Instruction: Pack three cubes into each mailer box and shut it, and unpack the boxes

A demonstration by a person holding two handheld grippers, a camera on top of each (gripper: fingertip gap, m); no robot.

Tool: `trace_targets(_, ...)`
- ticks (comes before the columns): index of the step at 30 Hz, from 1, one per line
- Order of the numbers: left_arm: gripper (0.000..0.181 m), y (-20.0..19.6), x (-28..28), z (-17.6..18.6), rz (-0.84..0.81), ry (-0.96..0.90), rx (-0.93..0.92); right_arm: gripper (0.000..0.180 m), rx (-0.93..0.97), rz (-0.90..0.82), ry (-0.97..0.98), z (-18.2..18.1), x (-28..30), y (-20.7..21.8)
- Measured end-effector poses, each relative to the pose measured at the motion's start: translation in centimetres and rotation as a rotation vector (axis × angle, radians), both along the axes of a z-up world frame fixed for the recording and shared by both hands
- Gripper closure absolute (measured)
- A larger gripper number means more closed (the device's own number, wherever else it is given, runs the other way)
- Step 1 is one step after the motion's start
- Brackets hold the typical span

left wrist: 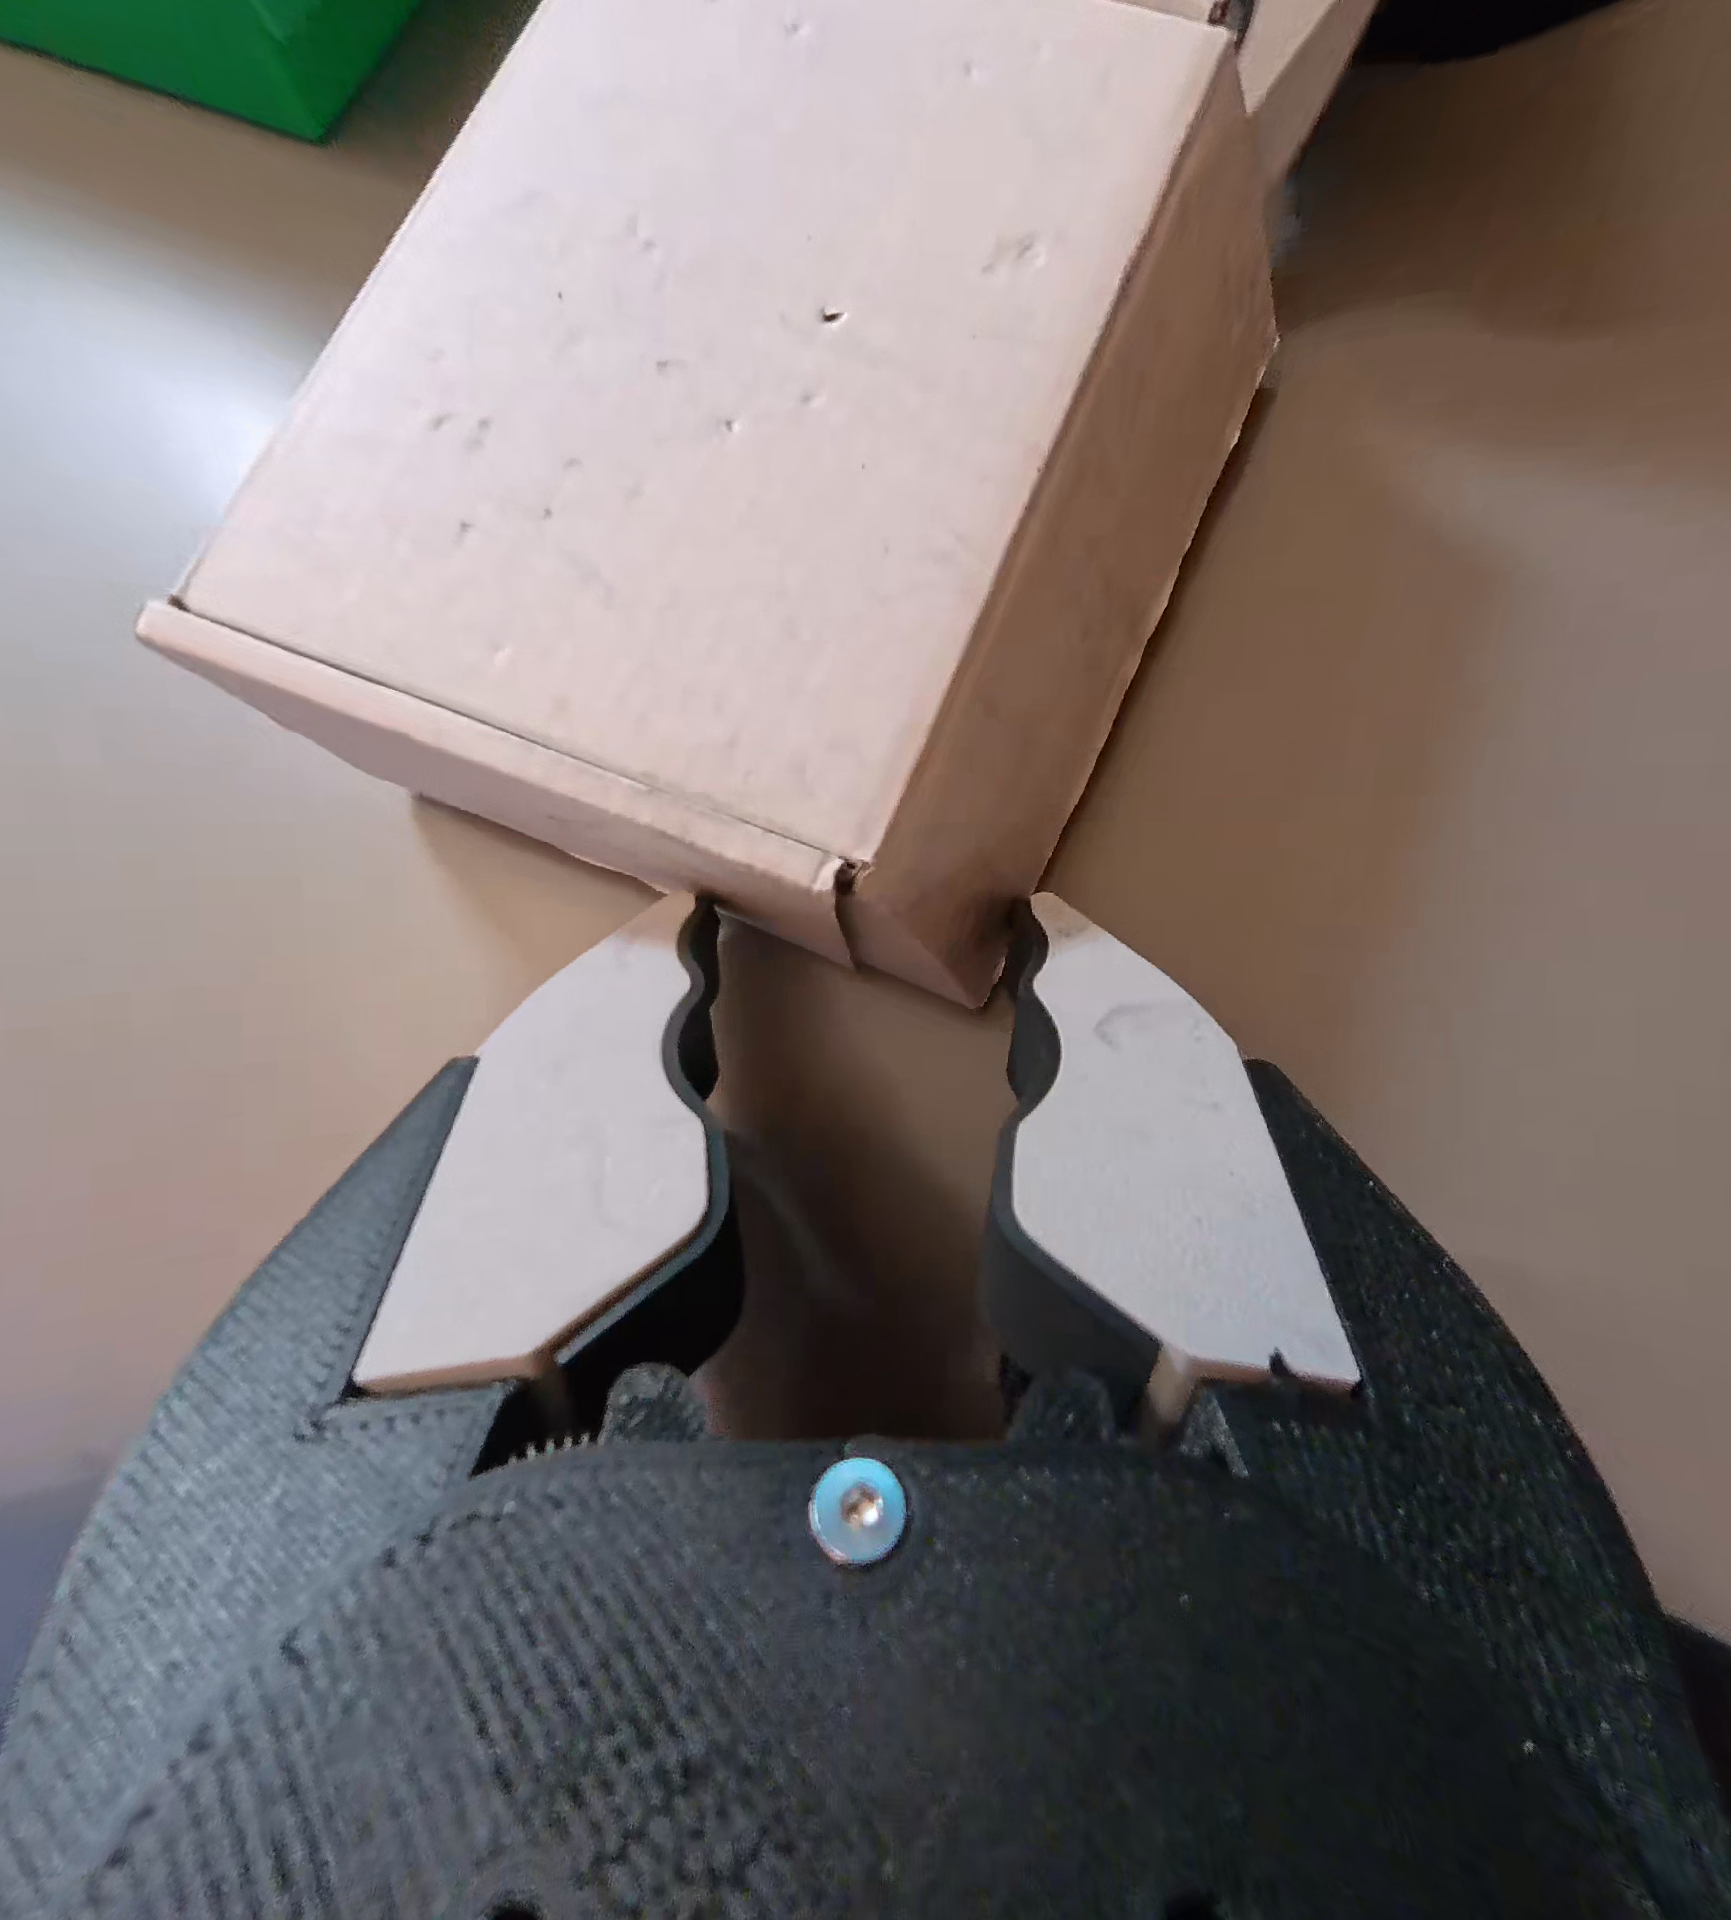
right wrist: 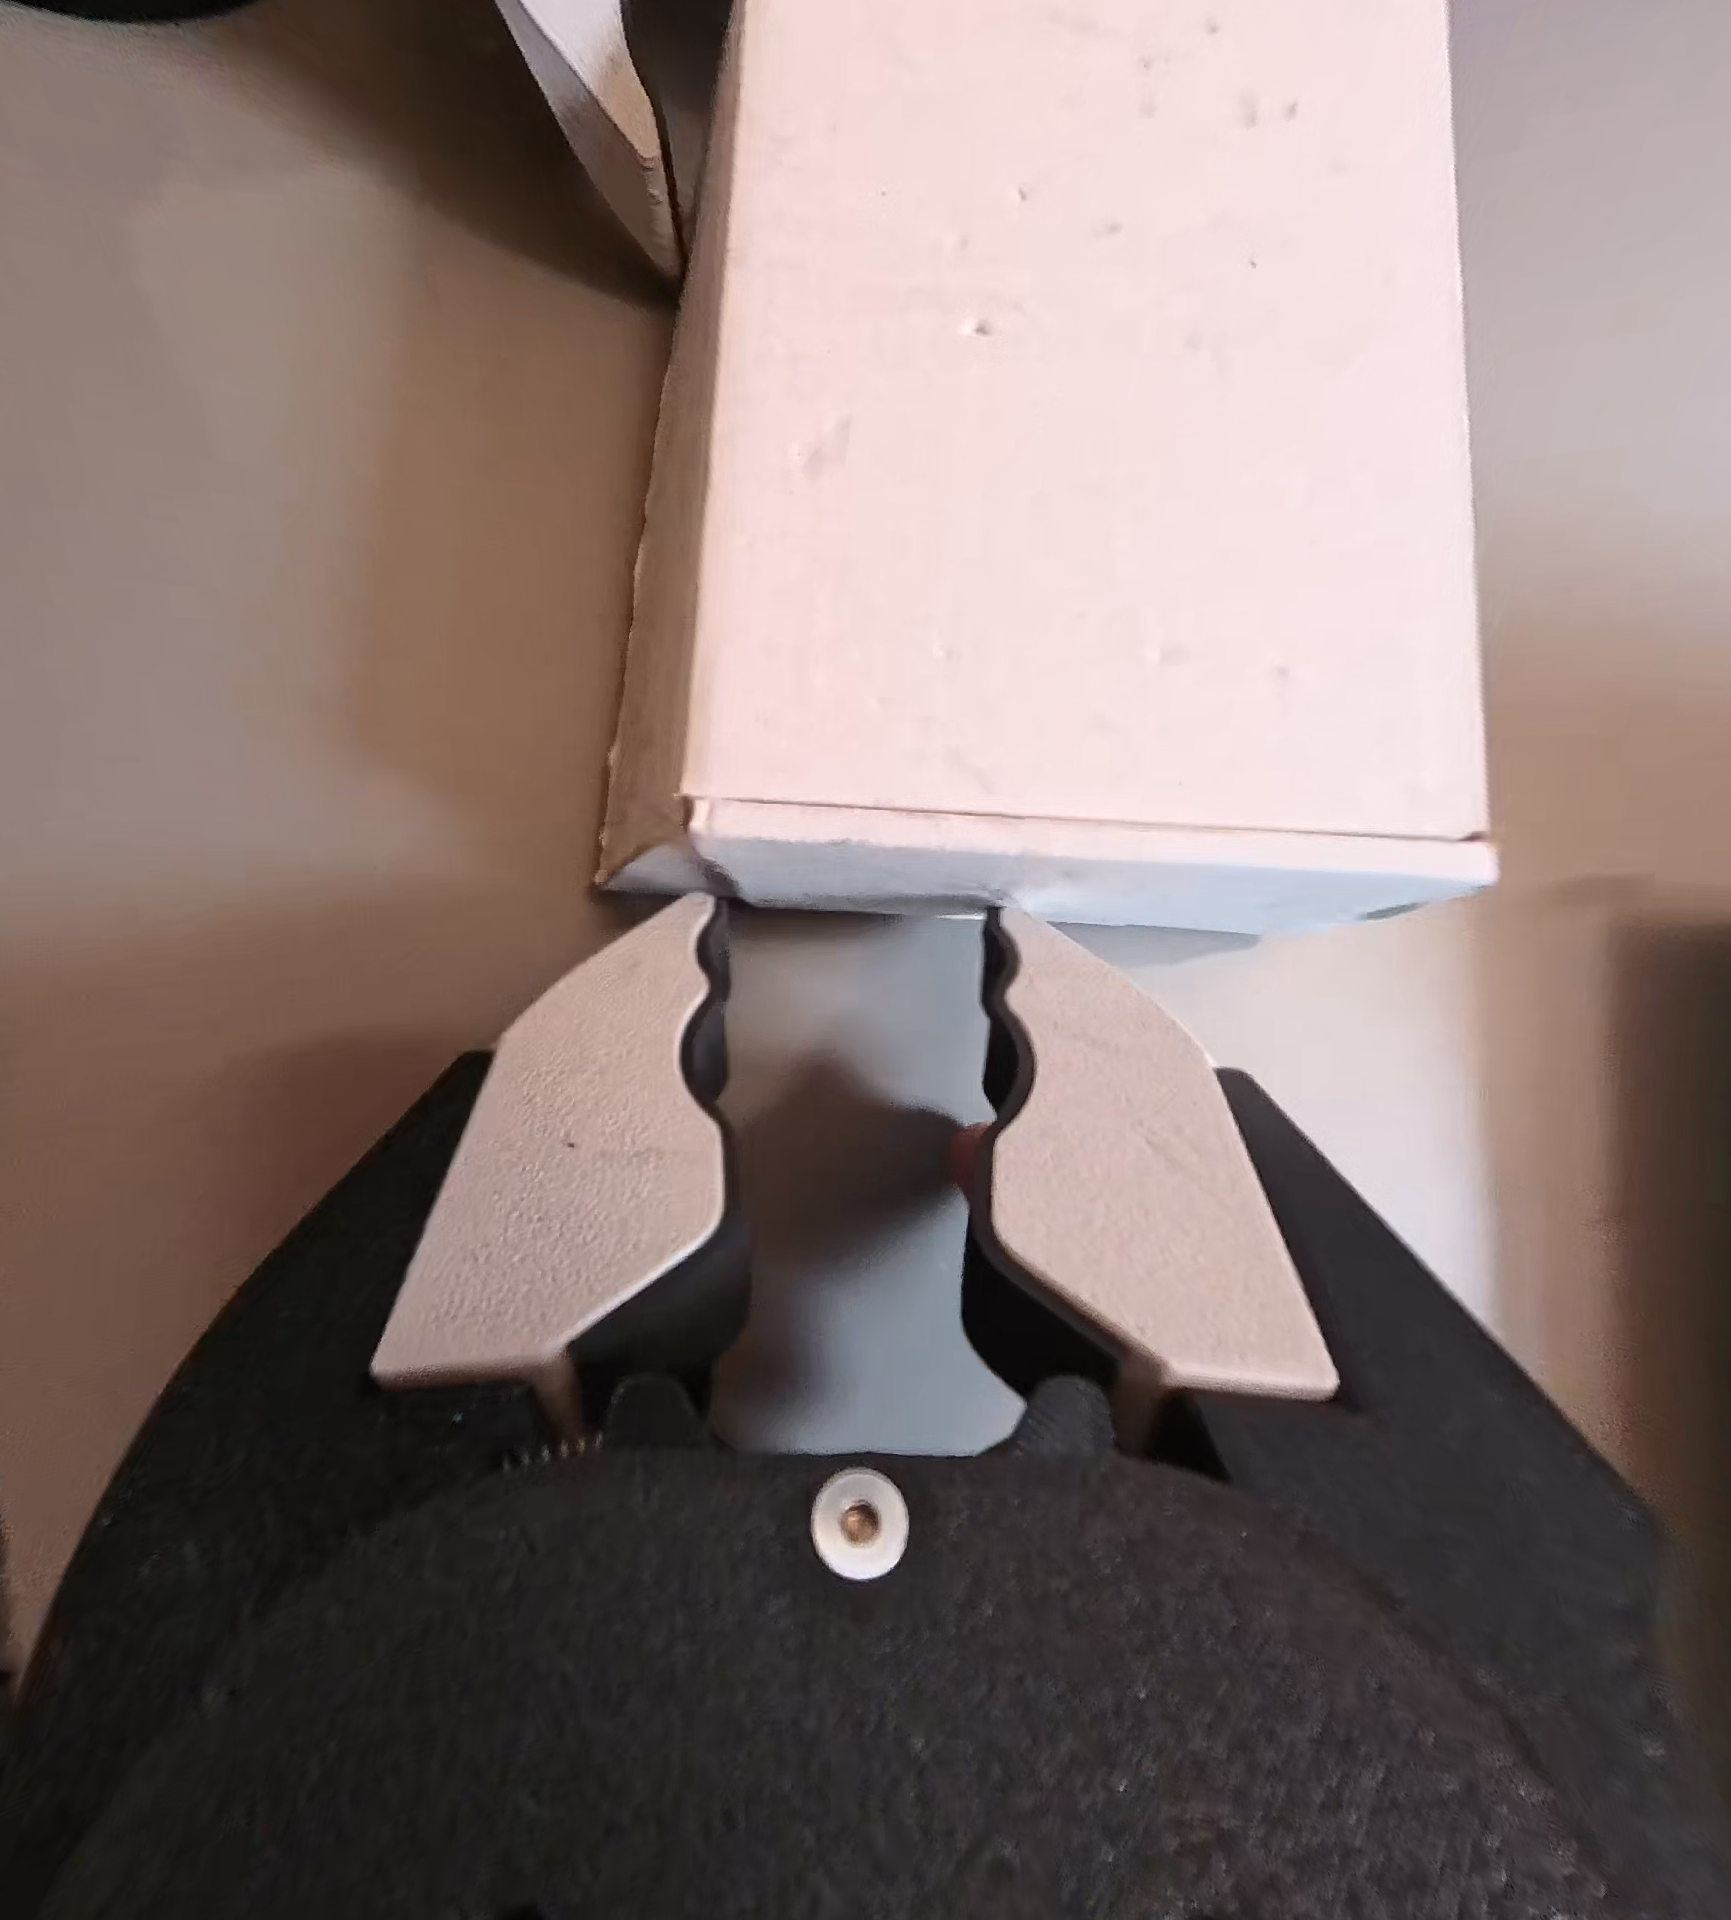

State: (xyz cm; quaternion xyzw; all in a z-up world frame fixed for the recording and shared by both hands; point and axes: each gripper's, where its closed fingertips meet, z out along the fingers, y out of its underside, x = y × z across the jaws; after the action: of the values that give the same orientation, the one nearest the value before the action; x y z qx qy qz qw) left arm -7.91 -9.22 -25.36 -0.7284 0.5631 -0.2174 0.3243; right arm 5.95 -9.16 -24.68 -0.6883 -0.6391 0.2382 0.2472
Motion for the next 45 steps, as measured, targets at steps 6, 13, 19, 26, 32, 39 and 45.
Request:
trace_targets(6, 0.129, -0.5, 0.5, 0.1, 0.026, -0.034, -0.026, 0.112, -0.05, -0.076, 0.019, 0.5, 0.1, -0.8)
trace_targets(13, 0.138, -0.1, 0.5, -0.1, 0.016, 0.022, 0.058, 0.127, 0.118, -0.062, 0.041, 0.3, -0.1, 0.5)
trace_targets(19, 0.147, 0.5, 0.4, -0.1, 0.008, 0.04, 0.147, 0.133, 0.184, -0.042, 0.034, 0.3, -0.1, 0.8)
trace_targets(26, 0.152, 0.7, 0.5, -0.1, 0.012, 0.04, 0.213, 0.141, 0.235, -0.026, 0.048, 0.3, 0.0, 1.3)
trace_targets(32, 0.151, 1.0, 0.4, -0.1, 0.074, 0.017, 0.166, 0.144, 0.252, -0.047, 0.073, 0.4, 0.1, 1.8)
trace_targets(39, 0.108, 0.4, -0.2, 2.0, 0.182, -0.095, 0.059, 0.105, 0.186, -0.096, 0.021, 3.2, 1.0, 2.4)
trace_targets(45, 0.091, -1.5, -0.5, 5.9, 0.282, -0.302, 0.116, 0.065, 0.174, -0.056, -0.147, 5.5, -1.5, 3.2)
